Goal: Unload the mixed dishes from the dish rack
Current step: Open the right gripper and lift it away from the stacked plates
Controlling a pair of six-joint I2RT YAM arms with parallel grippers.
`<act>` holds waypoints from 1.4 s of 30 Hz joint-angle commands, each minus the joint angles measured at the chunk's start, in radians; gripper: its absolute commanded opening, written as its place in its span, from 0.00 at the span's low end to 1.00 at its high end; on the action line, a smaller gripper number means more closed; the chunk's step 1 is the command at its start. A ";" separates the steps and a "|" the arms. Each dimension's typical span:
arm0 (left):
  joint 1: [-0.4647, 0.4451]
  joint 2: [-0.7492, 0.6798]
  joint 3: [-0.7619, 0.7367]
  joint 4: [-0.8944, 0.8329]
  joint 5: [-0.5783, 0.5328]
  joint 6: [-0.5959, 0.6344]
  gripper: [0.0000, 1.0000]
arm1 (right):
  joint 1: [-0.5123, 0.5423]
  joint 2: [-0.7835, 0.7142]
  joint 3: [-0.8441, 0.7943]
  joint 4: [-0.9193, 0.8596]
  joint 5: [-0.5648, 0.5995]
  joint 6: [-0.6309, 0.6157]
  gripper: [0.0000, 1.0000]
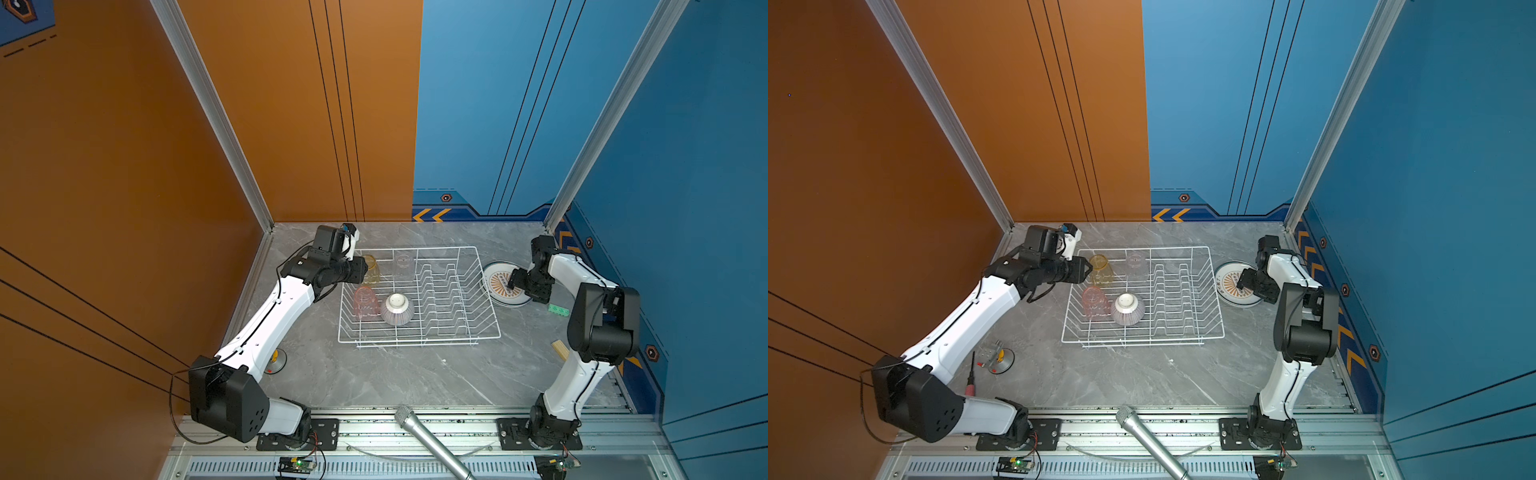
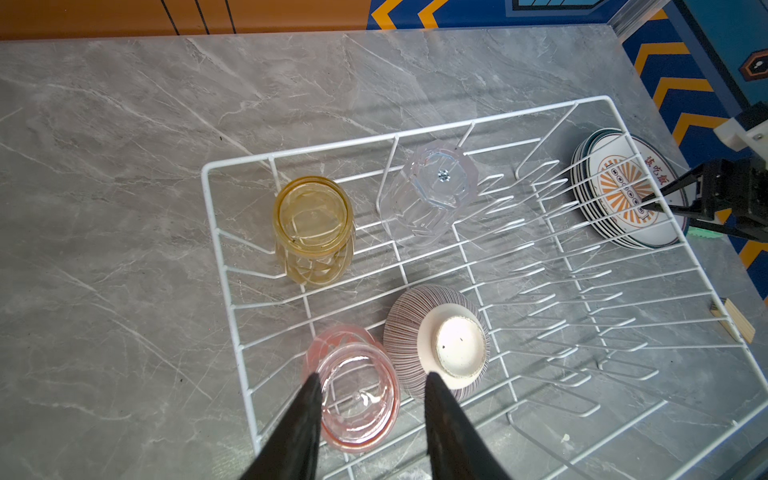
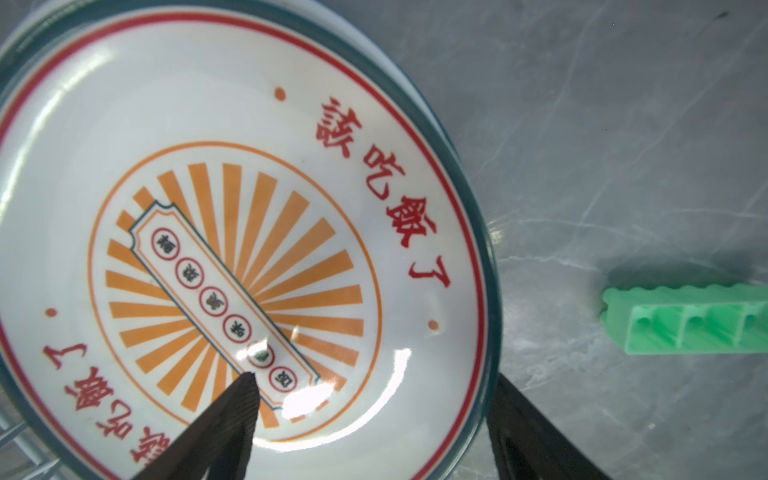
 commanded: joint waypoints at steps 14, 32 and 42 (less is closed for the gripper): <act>0.009 -0.004 -0.013 -0.002 0.022 0.013 0.42 | 0.013 0.017 0.032 -0.031 -0.007 0.009 0.84; 0.009 -0.005 -0.013 -0.004 0.022 0.018 0.43 | 0.017 0.024 0.049 -0.037 -0.010 0.010 0.84; -0.022 -0.021 -0.010 -0.010 -0.036 0.059 0.44 | -0.042 -0.115 0.010 -0.040 -0.003 -0.017 0.84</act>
